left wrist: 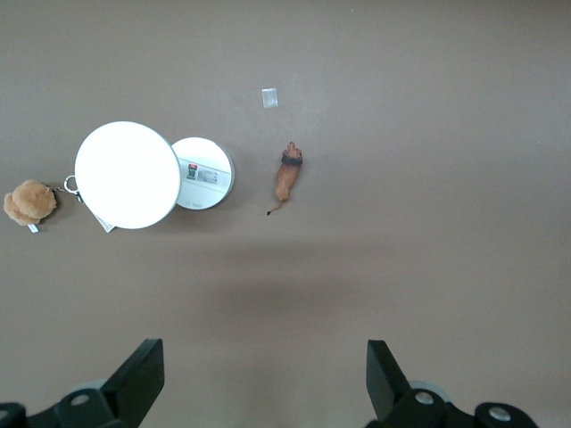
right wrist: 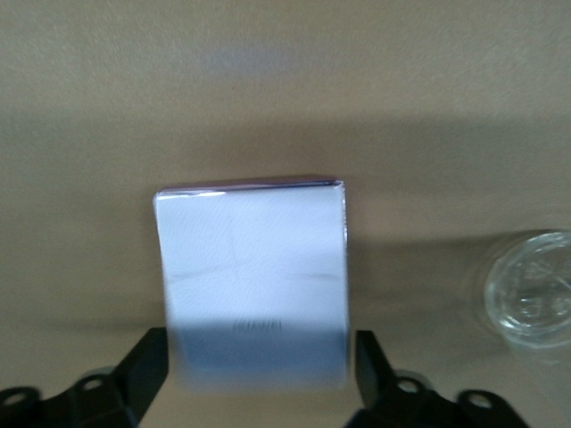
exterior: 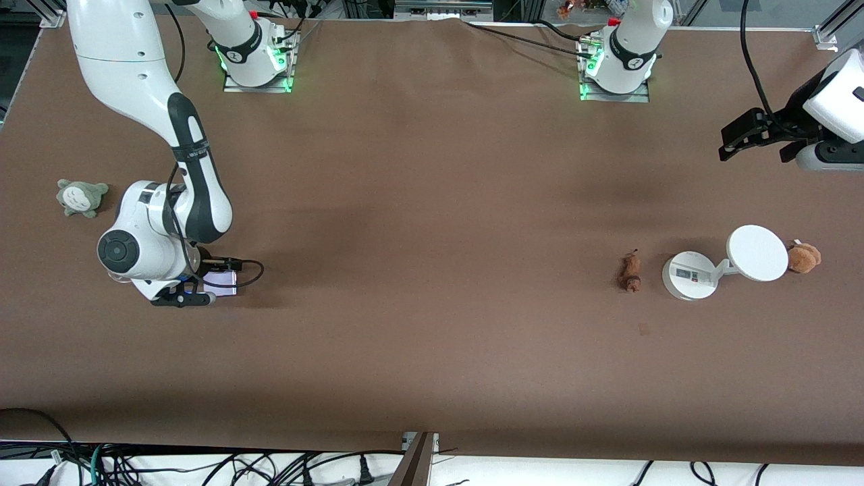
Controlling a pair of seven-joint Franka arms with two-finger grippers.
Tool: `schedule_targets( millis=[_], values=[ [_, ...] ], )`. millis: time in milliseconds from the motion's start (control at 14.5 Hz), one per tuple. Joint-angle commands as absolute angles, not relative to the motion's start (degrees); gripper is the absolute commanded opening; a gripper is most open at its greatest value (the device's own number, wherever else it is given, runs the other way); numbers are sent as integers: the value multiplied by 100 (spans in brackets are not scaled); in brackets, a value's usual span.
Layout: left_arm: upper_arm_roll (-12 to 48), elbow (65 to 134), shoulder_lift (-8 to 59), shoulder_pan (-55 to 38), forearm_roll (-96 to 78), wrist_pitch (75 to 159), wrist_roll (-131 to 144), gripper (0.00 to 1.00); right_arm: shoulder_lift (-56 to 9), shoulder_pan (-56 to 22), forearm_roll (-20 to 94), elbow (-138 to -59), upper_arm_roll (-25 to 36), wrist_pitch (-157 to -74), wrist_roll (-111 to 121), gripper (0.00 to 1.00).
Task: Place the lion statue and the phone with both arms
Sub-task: 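Set the box near the clear cup with the right gripper and release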
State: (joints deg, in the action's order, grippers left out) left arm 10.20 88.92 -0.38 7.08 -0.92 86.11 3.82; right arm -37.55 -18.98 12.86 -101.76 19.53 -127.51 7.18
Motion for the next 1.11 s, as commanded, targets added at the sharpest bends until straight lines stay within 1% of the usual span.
schedule_targets(
  millis=[0,69,415,553,691,760,898,1037],
  values=[
    [1037,8956,-185,729,-167,8701,422,100,-3384,-1951,1371,-10074,1986,-12561,800,100],
    [1037,8956,-185,729,-167,8701,404,100,-3375,-1960,1362,-9811,1986,-12290,800,100],
    [1028,8868,-202,721,-237,8710,360,100,-3375,-1951,1240,-8115,2056,-10226,800,100],
    [871,8868,-237,494,-194,8640,404,100,-3305,-1960,1012,-7622,2074,-9487,791,100],
    [22,8868,-220,-259,-167,8640,404,100,-3113,-1977,915,-7497,2109,-9046,774,100],
    [-174,8886,-211,-438,-167,8631,404,100,-2990,-1978,784,-7497,2109,-8879,773,100],
    [-184,8877,-185,-404,-167,8631,422,100,-2743,-1951,668,-7488,2092,-8588,774,100],
    [-167,8868,-193,-413,-158,8587,431,100,-2288,-1934,450,-7636,1969,-8552,372,100]
  ],
)
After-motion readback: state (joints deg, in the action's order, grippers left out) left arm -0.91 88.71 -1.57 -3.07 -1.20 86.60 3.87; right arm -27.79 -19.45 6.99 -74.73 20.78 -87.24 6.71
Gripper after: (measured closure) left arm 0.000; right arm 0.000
